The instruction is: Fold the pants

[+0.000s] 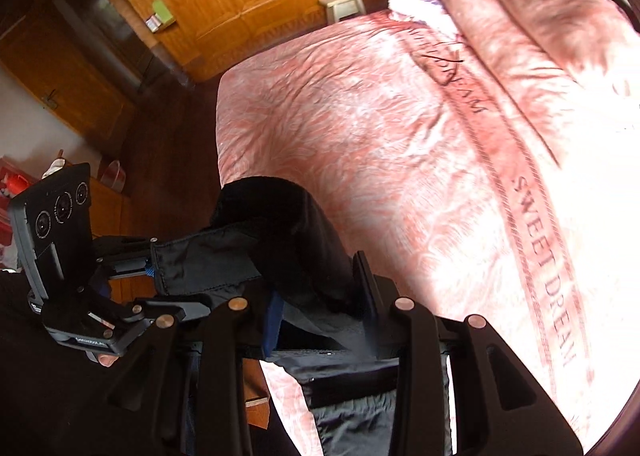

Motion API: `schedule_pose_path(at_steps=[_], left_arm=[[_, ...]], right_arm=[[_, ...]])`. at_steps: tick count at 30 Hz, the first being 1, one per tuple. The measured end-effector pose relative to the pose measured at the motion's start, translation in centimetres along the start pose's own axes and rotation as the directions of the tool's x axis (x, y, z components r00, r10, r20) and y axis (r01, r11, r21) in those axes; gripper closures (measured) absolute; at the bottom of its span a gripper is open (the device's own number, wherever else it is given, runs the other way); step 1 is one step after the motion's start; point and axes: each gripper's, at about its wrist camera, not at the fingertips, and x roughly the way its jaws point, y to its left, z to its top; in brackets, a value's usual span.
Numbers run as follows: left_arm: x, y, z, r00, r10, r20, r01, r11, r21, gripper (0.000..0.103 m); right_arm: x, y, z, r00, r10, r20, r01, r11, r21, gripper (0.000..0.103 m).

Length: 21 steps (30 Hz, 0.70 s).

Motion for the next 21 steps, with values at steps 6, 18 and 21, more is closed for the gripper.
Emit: schedule_pose_path(at_steps=[6, 18, 21], left_arm=[[-0.1, -4.6, -1.5, 1.0, -0.015, -0.017, 0.017, 0.994, 0.106, 0.067], [1.0, -9.9, -3.7, 0.998, -0.011, -0.063, 0.026, 0.969, 0.246, 0.067], [1.4, -10.9, -4.2, 0.997, -0.007, -0.073, 0.027, 0.962, 0.273, 0.067]], right_arm=[[-3.1, -0.5, -3.7, 0.998, -0.05, 0.048, 0.047, 0.997, 0.059, 0.071], [-7.1, -0.8, -9.8, 0.983, -0.148, 0.106, 0.128, 0.976, 0.176, 0.073], [-7.5, -1.0, -10.9, 0.981, -0.159, 0.115, 0.133, 0.97, 0.203, 0.074]])
